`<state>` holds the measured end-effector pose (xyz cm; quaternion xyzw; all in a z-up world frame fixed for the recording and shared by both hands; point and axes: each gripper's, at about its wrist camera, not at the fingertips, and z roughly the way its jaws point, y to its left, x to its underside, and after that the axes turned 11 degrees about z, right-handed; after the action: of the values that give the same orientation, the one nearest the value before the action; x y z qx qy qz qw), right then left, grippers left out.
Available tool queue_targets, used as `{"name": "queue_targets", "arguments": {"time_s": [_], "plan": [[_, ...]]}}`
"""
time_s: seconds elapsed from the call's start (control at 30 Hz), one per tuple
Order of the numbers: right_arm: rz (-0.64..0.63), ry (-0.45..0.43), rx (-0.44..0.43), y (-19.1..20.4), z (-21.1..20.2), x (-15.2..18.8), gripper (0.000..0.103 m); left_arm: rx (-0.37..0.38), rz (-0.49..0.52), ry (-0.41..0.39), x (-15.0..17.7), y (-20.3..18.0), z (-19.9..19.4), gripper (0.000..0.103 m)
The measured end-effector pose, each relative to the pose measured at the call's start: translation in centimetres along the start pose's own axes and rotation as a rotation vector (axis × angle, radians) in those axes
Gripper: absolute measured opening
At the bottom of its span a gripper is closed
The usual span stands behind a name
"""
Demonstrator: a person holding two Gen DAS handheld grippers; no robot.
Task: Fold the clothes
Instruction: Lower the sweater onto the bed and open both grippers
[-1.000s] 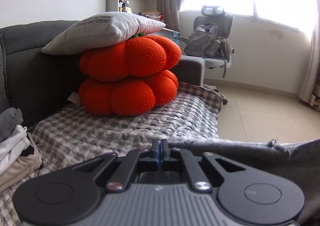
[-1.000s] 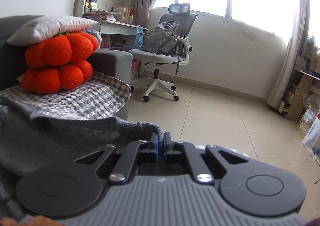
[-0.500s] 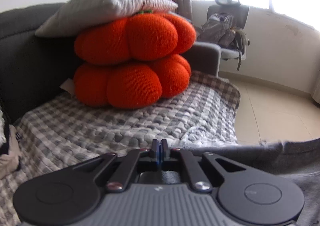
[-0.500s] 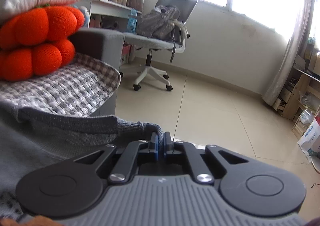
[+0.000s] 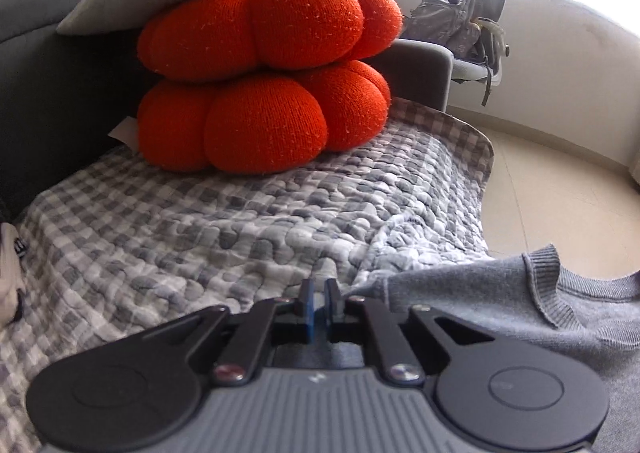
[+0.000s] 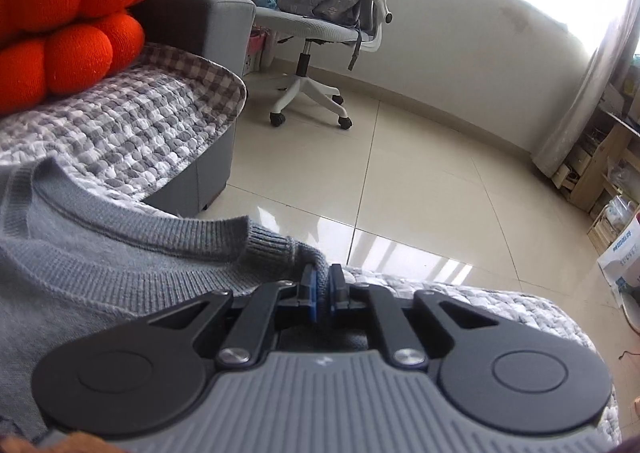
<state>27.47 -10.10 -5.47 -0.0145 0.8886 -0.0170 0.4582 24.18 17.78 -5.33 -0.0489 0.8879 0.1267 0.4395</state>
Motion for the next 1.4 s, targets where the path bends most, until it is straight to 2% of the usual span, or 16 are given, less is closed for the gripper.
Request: {"name": "queue_targets", "arguments": {"time_s": [0.03, 0.07, 0.13, 0.17, 0.27, 0.7, 0.93, 1.4], "plan": [[0.024, -0.001, -0.013, -0.3, -0.4, -0.1, 0.015, -0.001, 0.01, -0.002, 0.0, 0.0, -0.4, 0.035], [0.051, -0.001, -0.027, -0.6, -0.8, -0.3, 0.017, -0.002, 0.021, -0.005, -0.1, 0.0, -0.7, 0.048], [0.089, 0.012, -0.047, -1.2, -1.7, -0.3, 0.03, -0.001, 0.034, -0.012, -0.1, 0.1, -1.6, 0.051], [0.107, 0.019, -0.056, -1.5, -2.1, -0.3, 0.042, -0.001, 0.035, -0.009, -0.1, 0.2, -2.0, 0.052], [0.107, 0.021, -0.053, -2.0, -3.6, -0.2, 0.043, 0.012, 0.026, 0.012, 0.0, 0.6, -3.1, 0.058], [0.15, 0.034, -0.036, -4.6, -10.3, 2.0, 0.043, 0.056, 0.042, 0.066, 2.2, 0.7, -9.8, 0.064], [0.157, 0.054, -0.026, -6.0, -13.7, 4.3, 0.043, 0.134, 0.058, 0.127, 4.7, 0.3, -12.9, 0.065], [0.192, 0.117, -0.037, -9.1, -19.0, 9.7, 0.044, 0.28, 0.01, 0.218, 10.0, 2.2, -17.4, 0.064]]}}
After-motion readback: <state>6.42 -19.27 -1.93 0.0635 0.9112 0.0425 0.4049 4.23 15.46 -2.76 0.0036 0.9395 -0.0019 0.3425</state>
